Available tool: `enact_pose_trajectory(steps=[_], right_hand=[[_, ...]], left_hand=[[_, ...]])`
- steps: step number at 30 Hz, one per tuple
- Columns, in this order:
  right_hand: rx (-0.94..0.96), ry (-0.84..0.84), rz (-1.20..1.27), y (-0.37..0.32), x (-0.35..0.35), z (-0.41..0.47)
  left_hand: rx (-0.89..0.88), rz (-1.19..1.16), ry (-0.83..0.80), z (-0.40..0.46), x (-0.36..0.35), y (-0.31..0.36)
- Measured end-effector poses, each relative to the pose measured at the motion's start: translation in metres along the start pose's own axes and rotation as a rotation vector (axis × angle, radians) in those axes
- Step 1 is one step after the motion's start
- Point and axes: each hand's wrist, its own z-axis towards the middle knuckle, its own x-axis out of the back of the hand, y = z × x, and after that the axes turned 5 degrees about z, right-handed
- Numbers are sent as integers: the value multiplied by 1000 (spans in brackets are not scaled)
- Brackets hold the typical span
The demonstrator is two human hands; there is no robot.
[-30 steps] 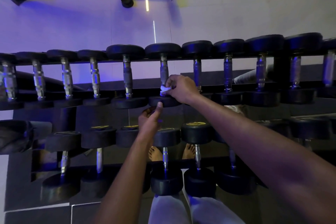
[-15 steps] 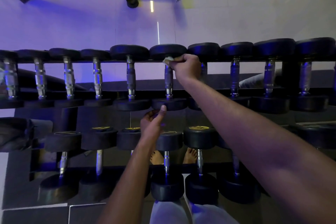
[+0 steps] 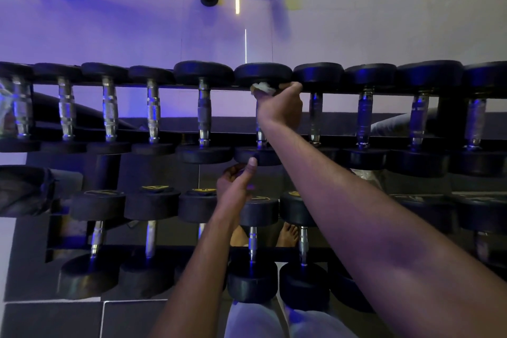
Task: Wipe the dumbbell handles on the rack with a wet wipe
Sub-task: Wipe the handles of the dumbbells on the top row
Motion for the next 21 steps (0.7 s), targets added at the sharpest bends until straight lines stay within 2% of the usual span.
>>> enact_pose_trajectory(steps=[5, 9, 11, 14, 16, 21], right_hand=[[-7, 46, -4, -1, -7, -4], [-31, -62, 162, 11, 4, 5], [-118, -140, 275, 16, 8, 16], [-381, -323, 507, 17, 16, 30], [-479, -441, 514, 12, 23, 35], [-356, -518, 391, 4, 27, 39]], left_hand=[[17, -32, 1, 0, -1, -1], [18, -30, -3, 0, 0, 1], [15, -25, 1, 1, 0, 0], [8, -30, -13, 1, 0, -1], [3, -30, -21, 1, 0, -2], [5, -21, -14, 1, 1, -2]])
